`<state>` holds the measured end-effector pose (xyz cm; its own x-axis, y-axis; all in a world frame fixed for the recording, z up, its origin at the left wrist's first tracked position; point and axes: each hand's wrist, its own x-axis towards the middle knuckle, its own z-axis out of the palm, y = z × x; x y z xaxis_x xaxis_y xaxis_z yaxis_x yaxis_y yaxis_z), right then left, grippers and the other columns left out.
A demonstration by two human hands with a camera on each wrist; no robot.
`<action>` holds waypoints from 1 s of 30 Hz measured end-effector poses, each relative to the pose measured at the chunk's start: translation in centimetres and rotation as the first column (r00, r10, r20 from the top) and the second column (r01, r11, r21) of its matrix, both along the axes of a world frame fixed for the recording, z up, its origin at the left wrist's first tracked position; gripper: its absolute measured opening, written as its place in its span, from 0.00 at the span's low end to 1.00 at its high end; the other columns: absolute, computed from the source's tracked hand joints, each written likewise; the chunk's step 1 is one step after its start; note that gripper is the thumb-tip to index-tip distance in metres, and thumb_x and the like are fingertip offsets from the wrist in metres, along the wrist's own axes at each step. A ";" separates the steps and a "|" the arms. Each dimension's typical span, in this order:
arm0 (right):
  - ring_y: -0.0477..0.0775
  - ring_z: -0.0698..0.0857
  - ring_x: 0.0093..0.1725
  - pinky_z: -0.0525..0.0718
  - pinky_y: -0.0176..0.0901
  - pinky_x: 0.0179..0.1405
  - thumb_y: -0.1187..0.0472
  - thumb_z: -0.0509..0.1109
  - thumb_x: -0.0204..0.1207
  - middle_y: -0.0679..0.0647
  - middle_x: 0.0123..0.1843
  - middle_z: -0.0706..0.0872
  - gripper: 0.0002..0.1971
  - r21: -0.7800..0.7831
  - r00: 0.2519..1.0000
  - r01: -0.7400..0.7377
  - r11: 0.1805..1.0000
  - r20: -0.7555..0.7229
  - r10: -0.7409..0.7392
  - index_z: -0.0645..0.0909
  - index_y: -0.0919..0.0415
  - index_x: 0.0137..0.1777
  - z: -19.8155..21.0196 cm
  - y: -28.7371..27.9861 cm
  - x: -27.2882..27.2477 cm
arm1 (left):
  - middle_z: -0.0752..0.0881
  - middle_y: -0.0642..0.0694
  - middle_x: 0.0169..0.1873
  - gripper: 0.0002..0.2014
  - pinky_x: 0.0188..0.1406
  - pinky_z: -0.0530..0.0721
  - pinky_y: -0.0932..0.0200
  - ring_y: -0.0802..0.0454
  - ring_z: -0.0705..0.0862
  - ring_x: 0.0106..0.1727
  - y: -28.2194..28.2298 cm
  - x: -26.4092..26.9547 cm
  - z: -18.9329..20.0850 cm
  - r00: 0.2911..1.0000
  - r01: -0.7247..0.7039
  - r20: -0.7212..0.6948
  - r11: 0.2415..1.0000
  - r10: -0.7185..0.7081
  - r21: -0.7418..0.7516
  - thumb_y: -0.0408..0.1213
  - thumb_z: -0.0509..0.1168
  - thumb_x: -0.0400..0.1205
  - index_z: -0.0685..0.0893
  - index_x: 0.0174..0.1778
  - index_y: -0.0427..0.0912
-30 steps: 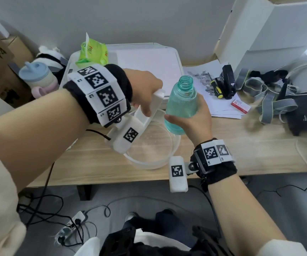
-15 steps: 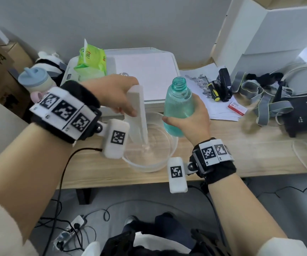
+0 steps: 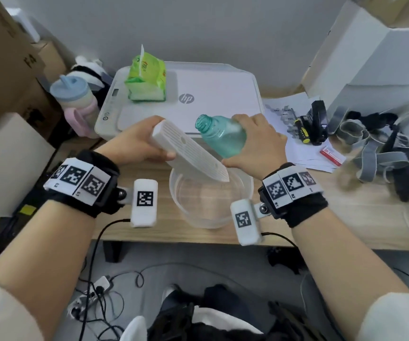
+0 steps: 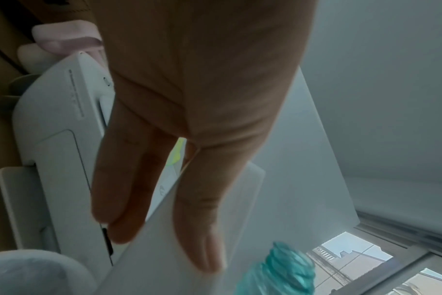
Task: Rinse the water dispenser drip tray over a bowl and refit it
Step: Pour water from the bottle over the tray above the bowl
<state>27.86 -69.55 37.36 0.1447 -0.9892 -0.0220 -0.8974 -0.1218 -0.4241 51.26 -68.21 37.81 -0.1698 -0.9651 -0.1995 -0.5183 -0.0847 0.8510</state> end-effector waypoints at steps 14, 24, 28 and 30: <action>0.61 0.73 0.63 0.66 0.56 0.59 0.46 0.76 0.57 0.55 0.64 0.72 0.39 -0.089 0.930 -0.125 0.988 -0.356 0.086 0.67 0.43 0.71 2.0 -0.8 2.6 | 0.83 0.53 0.44 0.24 0.40 0.82 0.71 0.60 0.82 0.45 -0.7 -0.3 -1.8 0.998 0.027 -0.061 1.000 -0.028 -0.006 0.27 0.75 0.68 0.75 0.57 0.43; 0.60 0.73 0.60 0.65 0.54 0.57 0.49 0.76 0.57 0.54 0.62 0.73 0.37 -0.121 0.892 -0.155 0.980 -0.444 0.086 0.69 0.44 0.69 2.4 -0.9 2.8 | 0.82 0.53 0.42 0.23 0.31 0.80 0.74 0.62 0.81 0.42 -1.1 0.1 -2.0 0.995 0.024 -0.099 1.000 -0.024 -0.007 0.26 0.75 0.69 0.74 0.55 0.44; 0.60 0.73 0.60 0.65 0.55 0.57 0.52 0.76 0.56 0.54 0.61 0.73 0.36 -0.147 0.896 -0.153 0.977 -0.439 0.074 0.70 0.44 0.68 2.5 -1.0 2.8 | 0.82 0.53 0.44 0.24 0.35 0.83 0.71 0.56 0.82 0.47 -1.3 0.1 -2.1 0.992 0.033 -0.124 0.999 -0.031 0.014 0.26 0.75 0.68 0.74 0.55 0.45; 0.60 0.73 0.59 0.65 0.56 0.57 0.53 0.76 0.55 0.54 0.60 0.73 0.35 -0.167 0.889 -0.160 0.973 -0.452 0.069 0.71 0.44 0.66 2.6 -1.1 2.7 | 0.82 0.52 0.45 0.24 0.40 0.86 0.65 0.53 0.82 0.50 -1.3 0.0 -2.2 0.991 0.033 -0.131 0.999 -0.029 0.029 0.27 0.75 0.68 0.74 0.56 0.45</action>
<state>30.60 -70.69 39.95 0.2778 -0.9573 0.0804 -0.9602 -0.2741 0.0541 51.29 -69.56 35.59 -0.2256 -0.9528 -0.2033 -0.4061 -0.0977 0.9086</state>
